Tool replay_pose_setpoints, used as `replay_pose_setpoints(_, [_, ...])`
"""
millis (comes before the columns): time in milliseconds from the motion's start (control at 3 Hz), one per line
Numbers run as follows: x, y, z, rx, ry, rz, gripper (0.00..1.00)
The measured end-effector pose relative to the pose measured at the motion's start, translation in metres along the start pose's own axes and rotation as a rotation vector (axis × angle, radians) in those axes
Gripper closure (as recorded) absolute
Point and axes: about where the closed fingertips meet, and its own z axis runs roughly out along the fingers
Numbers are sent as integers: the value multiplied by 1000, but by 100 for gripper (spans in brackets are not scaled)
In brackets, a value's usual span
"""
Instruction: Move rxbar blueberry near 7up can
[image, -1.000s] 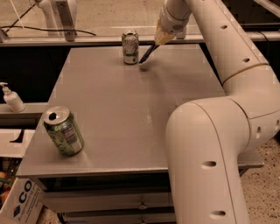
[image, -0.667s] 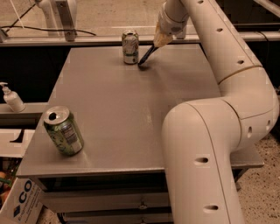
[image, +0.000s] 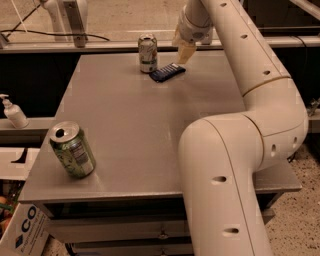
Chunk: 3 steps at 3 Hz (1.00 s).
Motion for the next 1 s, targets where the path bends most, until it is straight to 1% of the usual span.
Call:
replay_pose_setpoints(333, [-1, 0, 1, -7, 1, 2, 0])
replay_pose_setpoints(667, [0, 2, -5, -14, 6, 5, 0])
replay_pose_setpoints(1000, [5, 10, -23, -23, -8, 13, 0])
